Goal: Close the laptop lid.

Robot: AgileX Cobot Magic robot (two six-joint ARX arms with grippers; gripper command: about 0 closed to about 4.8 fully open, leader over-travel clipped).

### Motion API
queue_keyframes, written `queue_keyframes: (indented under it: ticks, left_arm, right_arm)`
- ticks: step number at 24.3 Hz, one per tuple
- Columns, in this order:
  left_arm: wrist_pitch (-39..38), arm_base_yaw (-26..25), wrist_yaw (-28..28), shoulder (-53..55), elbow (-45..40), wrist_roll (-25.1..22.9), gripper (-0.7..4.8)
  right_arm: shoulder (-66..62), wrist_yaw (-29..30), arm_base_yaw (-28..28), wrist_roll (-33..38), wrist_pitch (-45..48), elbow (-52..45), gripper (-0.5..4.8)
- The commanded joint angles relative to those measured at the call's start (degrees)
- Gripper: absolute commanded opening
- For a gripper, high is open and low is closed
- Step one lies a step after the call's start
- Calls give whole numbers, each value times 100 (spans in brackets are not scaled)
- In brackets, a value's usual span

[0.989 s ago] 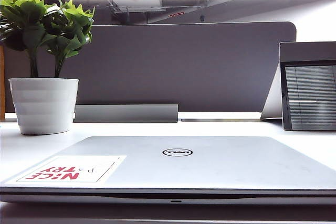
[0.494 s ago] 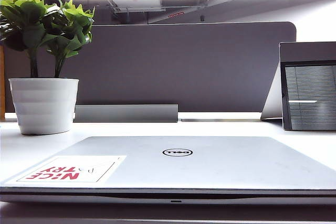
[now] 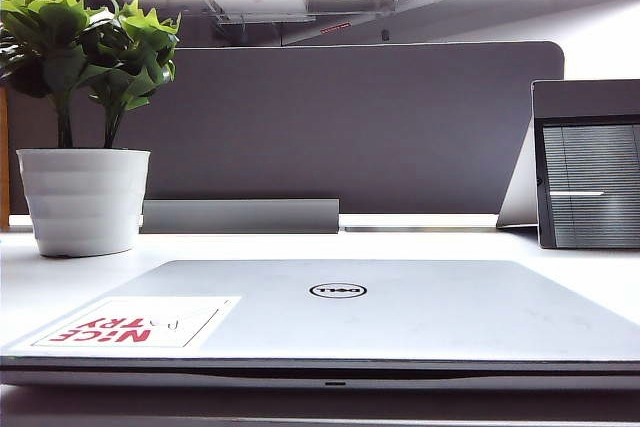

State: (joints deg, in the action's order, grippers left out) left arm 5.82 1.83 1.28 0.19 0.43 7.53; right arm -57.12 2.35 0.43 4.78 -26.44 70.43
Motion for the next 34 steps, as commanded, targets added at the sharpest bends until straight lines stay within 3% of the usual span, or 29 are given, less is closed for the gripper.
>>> queue_keyframes:
  ticks: [1, 34]
  left_arm:
    - [4, -17, -20, 2, 7, -2, -5]
    - [-81, -17, 20, 4, 7, -299, -5]
  right_arm:
    - [15, -9, 9, 11, 96, 31, -1]
    - [15, -9, 9, 11, 96, 31, -1]
